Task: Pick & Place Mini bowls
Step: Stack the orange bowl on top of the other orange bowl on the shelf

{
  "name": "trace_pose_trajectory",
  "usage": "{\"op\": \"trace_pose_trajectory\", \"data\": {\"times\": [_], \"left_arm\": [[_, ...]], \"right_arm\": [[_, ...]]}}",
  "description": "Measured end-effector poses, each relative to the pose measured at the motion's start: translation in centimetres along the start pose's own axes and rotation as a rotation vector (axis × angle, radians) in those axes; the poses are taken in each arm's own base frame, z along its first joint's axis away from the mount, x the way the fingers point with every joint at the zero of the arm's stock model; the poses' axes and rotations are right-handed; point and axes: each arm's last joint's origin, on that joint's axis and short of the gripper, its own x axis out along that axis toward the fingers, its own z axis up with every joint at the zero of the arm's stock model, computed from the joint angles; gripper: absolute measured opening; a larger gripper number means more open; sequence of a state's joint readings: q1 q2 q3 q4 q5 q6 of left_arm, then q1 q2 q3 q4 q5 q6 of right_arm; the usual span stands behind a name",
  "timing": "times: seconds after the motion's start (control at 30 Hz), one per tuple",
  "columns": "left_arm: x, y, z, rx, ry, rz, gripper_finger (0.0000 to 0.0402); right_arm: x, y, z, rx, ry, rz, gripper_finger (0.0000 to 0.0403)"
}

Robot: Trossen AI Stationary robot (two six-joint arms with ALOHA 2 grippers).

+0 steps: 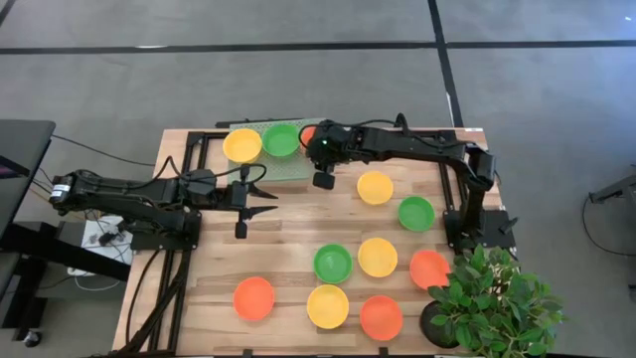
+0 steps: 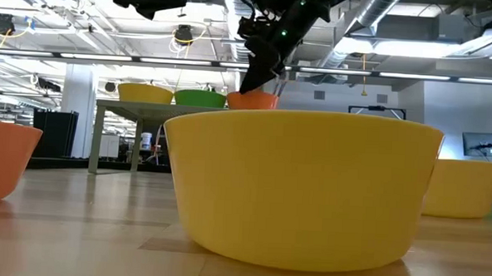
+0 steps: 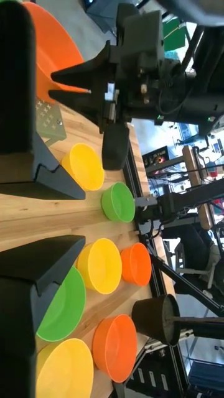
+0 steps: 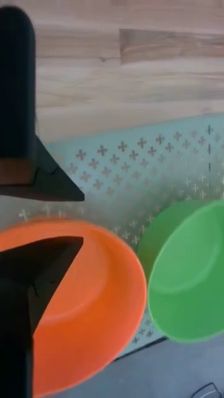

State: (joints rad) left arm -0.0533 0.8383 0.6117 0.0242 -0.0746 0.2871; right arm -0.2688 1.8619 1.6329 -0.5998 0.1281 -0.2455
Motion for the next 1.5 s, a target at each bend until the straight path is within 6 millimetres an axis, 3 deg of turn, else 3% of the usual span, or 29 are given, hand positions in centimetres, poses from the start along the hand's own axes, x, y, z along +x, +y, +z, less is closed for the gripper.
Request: {"op": "trace_pose_trajectory", "data": {"times": [0.23,0.47,0.63,0.73,0.9,1.1,1.27,1.5], "left_arm": [[0.0,0.0,0.0,0.0,-0.002,0.0,0.0104],[0.0,0.0,0.1,-0.001,-0.006,0.002,0.0104],[0.0,0.1,0.3,-0.002,-0.029,0.008,0.0104],[0.0,0.1,0.3,-0.002,-0.029,0.008,0.0104],[0.0,0.1,0.4,-0.003,-0.039,0.011,0.0104],[0.0,0.2,0.6,-0.025,-0.061,0.017,0.0104],[0.3,0.1,0.5,-0.15,-0.055,0.011,0.0104],[3.1,-1.5,-1.1,-0.281,0.043,-0.196,0.0104]], "right_arm": [[-2.5,2.9,1.1,-0.106,-0.048,-0.01,0.0122],[-9.3,5.6,2.0,-0.147,-0.115,-0.182,0.0123],[-13.9,7.8,0.9,-0.112,-0.114,-0.098,0.0123],[-15.0,9.3,-0.2,-0.115,-0.108,-0.05,0.0123],[-14.2,11.2,-2.5,-0.091,-0.102,0.113,0.0123],[-10.7,12.9,-5.6,-0.079,-0.135,0.275,0.0123],[-7.7,13.4,-7.8,0.025,-0.164,0.377,0.0123],[-6.3,13.6,-9.6,0.083,-0.099,0.406,0.0123]]}}
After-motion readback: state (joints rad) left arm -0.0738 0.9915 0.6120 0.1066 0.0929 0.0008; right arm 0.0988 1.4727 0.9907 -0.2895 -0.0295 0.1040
